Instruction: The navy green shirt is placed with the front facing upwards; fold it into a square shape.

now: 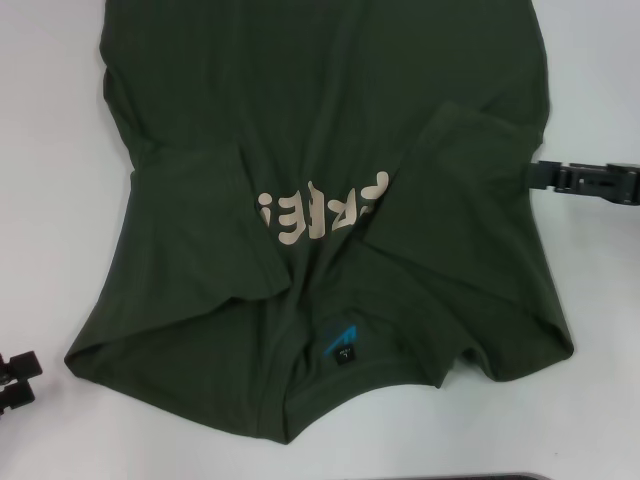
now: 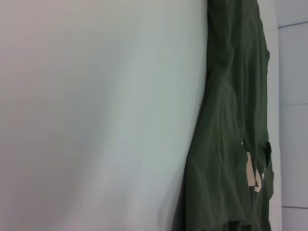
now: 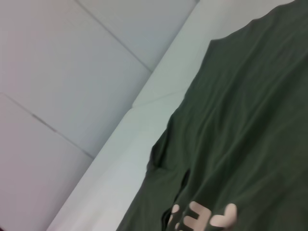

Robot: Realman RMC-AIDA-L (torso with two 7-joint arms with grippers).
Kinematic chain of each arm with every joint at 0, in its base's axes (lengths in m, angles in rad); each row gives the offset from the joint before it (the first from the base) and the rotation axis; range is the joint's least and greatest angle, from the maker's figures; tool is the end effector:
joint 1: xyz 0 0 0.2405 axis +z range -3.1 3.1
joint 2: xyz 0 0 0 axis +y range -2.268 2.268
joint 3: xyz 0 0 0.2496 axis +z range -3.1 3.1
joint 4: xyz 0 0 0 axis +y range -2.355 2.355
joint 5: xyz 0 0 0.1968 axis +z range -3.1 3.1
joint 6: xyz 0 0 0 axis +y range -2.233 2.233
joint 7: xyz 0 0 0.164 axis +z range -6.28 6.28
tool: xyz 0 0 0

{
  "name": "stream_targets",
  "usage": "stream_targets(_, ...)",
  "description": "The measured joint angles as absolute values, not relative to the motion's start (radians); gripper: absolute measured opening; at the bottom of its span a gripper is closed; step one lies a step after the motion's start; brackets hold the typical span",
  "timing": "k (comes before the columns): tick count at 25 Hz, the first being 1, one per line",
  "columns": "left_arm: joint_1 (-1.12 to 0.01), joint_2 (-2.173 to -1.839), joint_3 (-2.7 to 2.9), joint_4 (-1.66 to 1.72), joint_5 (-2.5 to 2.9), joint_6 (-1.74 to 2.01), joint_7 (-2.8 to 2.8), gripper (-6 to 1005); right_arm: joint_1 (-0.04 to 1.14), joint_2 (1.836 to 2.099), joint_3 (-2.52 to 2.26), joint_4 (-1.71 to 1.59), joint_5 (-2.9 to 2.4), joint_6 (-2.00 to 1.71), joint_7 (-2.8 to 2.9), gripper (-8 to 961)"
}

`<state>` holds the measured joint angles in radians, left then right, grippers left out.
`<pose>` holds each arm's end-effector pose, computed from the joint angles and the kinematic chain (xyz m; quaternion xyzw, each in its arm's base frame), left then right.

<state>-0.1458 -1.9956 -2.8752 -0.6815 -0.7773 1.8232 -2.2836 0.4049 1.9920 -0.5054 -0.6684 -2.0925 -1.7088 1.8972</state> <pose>-0.3745 0.1663 0.0407 -0.5876 -0.7684 -0.2462 0.0599 0.2981 0.2852 0.0353 -0.8199 0.4966 0.2697 0.0915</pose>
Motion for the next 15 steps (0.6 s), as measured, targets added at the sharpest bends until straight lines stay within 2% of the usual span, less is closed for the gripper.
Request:
stream_targets(5, -0.113, -1.995, -2.876, -0.711, -0.804, 1.855, -2.281, 645, 0.452, 1.996, -0.514, -0.634, -2.117, -1.683, 1.892, 776)
stream_targets(9, -0.111, -2.007, -2.876, -0.752, -0.833, 1.893, -2.279, 652, 0.446, 1.991, -0.508, -0.63, -2.109, -1.689, 1.896, 776)
stream_targets(15, -0.118, -2.007, -2.876, -0.746, -0.857, 1.913, -2.262, 661, 0.439, 1.987, -0.504, -0.631, -2.108, -1.712, 1.899, 776)
